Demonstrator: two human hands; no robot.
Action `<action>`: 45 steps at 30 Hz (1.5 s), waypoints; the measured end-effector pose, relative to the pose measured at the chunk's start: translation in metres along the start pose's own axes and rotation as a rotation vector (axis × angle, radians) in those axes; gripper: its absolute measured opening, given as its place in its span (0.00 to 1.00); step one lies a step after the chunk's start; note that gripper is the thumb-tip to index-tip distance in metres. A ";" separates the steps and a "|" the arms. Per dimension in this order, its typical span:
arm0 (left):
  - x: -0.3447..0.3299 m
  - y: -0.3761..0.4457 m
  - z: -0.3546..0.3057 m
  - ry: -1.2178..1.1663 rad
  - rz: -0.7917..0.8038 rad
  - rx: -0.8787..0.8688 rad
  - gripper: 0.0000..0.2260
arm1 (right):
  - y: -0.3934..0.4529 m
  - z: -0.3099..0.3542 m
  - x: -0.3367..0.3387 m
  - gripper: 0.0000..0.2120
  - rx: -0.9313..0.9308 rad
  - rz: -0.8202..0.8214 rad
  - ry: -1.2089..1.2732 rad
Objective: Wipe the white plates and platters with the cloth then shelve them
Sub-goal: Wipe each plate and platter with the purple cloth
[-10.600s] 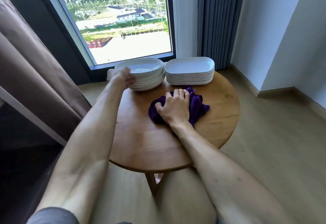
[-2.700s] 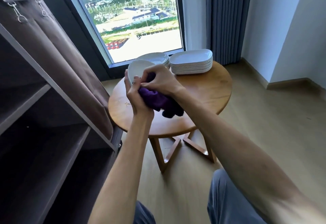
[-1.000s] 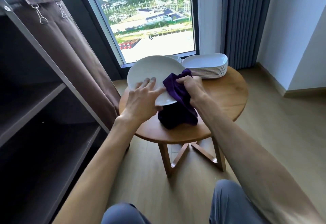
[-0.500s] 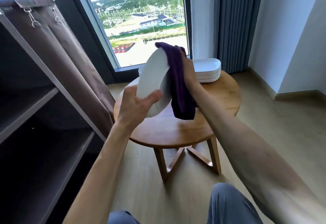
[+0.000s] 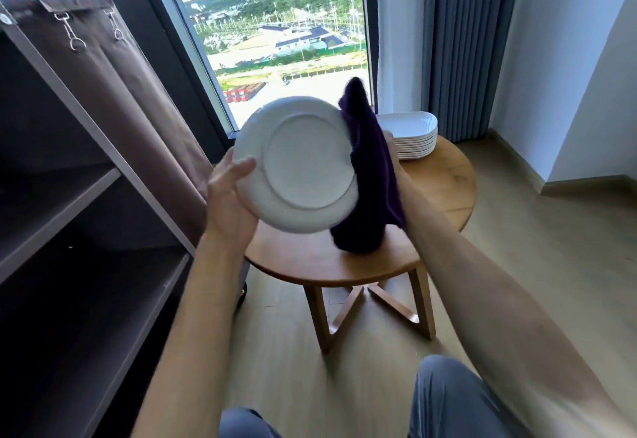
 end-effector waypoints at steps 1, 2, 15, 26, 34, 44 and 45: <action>0.006 0.003 0.001 0.032 0.011 0.075 0.19 | 0.014 0.010 -0.006 0.13 0.042 0.005 -0.026; 0.013 0.008 0.002 0.083 0.006 0.130 0.17 | 0.027 0.021 -0.011 0.15 0.085 0.012 -0.114; 0.016 0.006 0.057 -0.379 -0.437 0.069 0.17 | 0.058 -0.047 0.019 0.20 -0.029 -0.463 -0.183; 0.022 0.031 0.045 0.213 0.151 0.291 0.26 | 0.082 0.018 -0.011 0.23 0.219 0.118 -0.628; 0.008 0.023 0.026 0.129 0.068 0.144 0.16 | 0.086 0.021 0.005 0.21 0.308 -0.049 -0.447; 0.012 0.021 0.035 0.017 0.109 0.147 0.30 | 0.066 -0.026 0.038 0.20 -0.037 -0.324 -0.094; 0.015 0.023 0.033 0.074 0.149 0.173 0.26 | 0.070 -0.014 0.037 0.19 -0.007 -0.242 -0.223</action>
Point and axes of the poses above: each hand's wrist, its own y-axis towards the middle knuckle, its own x-axis out of the back of the hand, z = x × y, the point moved 9 cm from there along y, towards the middle knuckle, and after that the axes turned 13 degrees about x, right-handed, at the moved point
